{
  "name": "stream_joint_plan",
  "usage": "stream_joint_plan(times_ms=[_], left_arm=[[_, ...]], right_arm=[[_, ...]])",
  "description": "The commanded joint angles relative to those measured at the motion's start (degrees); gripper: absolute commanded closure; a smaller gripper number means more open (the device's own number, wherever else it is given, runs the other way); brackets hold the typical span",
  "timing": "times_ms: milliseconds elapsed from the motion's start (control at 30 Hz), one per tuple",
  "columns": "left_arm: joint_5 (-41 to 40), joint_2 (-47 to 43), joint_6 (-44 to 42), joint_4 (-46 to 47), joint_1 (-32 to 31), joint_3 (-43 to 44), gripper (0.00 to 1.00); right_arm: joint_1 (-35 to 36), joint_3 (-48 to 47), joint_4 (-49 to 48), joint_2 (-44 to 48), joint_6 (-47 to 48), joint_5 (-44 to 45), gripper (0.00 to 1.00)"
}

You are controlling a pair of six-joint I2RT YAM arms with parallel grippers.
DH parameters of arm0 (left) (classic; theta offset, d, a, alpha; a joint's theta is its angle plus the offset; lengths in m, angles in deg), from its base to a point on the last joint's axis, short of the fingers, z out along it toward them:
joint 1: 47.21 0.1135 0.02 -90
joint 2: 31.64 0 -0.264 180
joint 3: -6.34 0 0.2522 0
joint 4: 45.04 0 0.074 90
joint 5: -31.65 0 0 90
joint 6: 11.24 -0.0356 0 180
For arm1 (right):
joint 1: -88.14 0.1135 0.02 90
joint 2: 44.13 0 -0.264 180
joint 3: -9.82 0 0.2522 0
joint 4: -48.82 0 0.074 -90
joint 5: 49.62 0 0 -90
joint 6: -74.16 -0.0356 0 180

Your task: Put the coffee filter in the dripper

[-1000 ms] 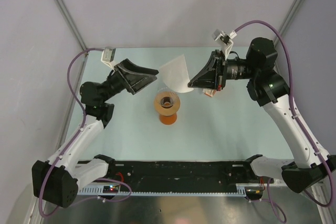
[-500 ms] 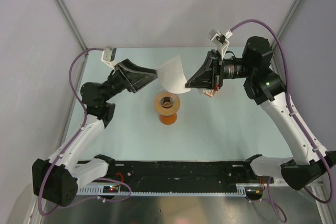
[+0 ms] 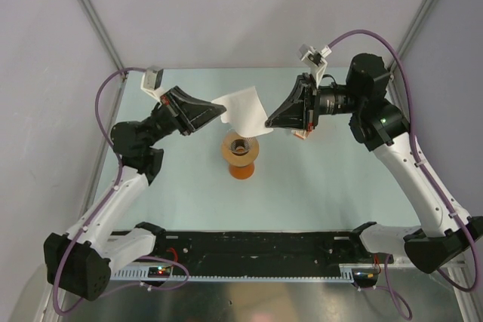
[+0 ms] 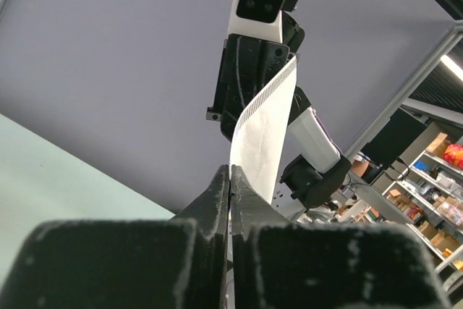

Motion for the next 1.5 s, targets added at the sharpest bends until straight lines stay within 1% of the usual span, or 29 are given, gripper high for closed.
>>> stream_joint_plan(times_ms=[0, 67, 100, 133, 167, 200, 233, 267, 300, 333, 367, 400, 467, 533, 633, 767, 867, 1000, 1233, 1367, 1400, 1467], left_arm=[[3.43, -1.48, -3.1, 1.64, -0.2, 3.67, 1.0], [5.0, -1.96, -4.69, -0.06, -0.2, 4.41, 1.0], [5.79, -2.25, -6.3, -2.35, -0.24, 4.92, 1.0], [6.98, -2.7, -9.0, -4.68, -0.22, 5.43, 1.0], [8.06, -3.15, -11.53, -9.23, -0.21, 6.35, 1.0], [9.16, -3.72, -16.09, -13.88, -0.25, 7.07, 1.0], [9.94, -4.27, -20.35, -20.99, -0.27, 8.44, 1.0], [10.46, -4.63, -27.4, -27.89, -0.36, 9.74, 1.0], [10.45, -4.77, -34.18, -38.54, -0.46, 12.24, 1.0], [9.18, -4.62, -43.28, -47.96, -1.03, 14.63, 1.0], [7.4, -4.11, -51.0, -59.04, -2.11, 17.85, 1.0], [6.11, -3.76, -58.59, -68.0, -2.91, 20.29, 1.0], [4.27, -2.93, -67.82, -79.21, -4.61, 23.93, 1.0], [1.7, -1.87, -74.57, -86.36, -6.82, 27.05, 1.0], [-3.51, -0.44, -81.77, -92.91, -11.83, 30.28, 1.0], [-4.31, 0.41, -85.58, -96.01, -16.52, 31.25, 1.0], [-4.33, 0.72, -88.07, -97.46, -18.88, 31.42, 1.0], [-4.4, 1.0, -90.01, -98.22, -21.28, 31.59, 1.0], [-3.47, 2.05, -90.02, -98.21, -23.26, 33.73, 1.0], [-2.43, 1.93, -89.51, -98.19, -23.32, 34.64, 1.0], [-2.05, 1.89, -89.32, -98.21, -23.36, 34.84, 1.0], [-1.44, 1.85, -89.13, -98.19, -23.37, 35.1, 1.0]], right_arm=[[0.29, -0.27, 1.66, 1.59, 2.65, 1.78, 0.91], [0.05, -1.02, 5.59, 2.16, 5.89, 3.19, 0.7], [-0.1, -2.0, 8.46, 2.72, 9.09, 4.4, 0.57], [-0.62, -2.79, 13.32, 3.22, 14.04, 6.58, 0.47], [-1.14, -3.63, 17.37, 3.91, 18.18, 8.9, 0.36], [-2.28, -4.09, 22.04, 4.47, 23.85, 12.13, 0.3], [-3.42, -4.54, 25.43, 4.93, 29.85, 15.06, 0.25], [-4.96, -4.94, 29.23, 5.25, 34.04, 16.92, 0.21], [-5.95, -5.63, 32.1, 5.63, 38.38, 18.55, 0.18], [-6.44, -6.37, 35.33, 5.86, 41.2, 19.85, 0.16], [-6.47, -7.31, 38.14, 6.29, 43.63, 21.38, 0.15], [-5.83, -7.91, 39.8, 6.67, 45.15, 22.5, 0.14], [-3.3, -8.71, 42.68, 7.78, 48.48, 24.06, 0.12], [0.72, -9.46, 45.97, 8.08, 52.5, 25.97, 0.1], [8.09, -9.47, 48.92, 7.91, 57.18, 31.7, 0.07], [17.09, -8.56, 48.39, 6.55, 58.82, 40.46, 0.08], [21.09, -8.01, 46.52, 5.39, 58.05, 42.65, 0.11], [24.17, -8.0, 42.67, 3.72, 55.26, 41.5, 0.17], [25.87, -10.2, 39.16, -2.08, 49.07, 36.72, 0.25], [25.97, -10.27, 38.72, -4.05, 46.93, 33.62, 0.35], [26.0, -10.14, 38.6, -4.38, 46.49, 32.97, 0.39], [25.99, -10.02, 38.49, -5.2, 46.07, 31.86, 0.57]])
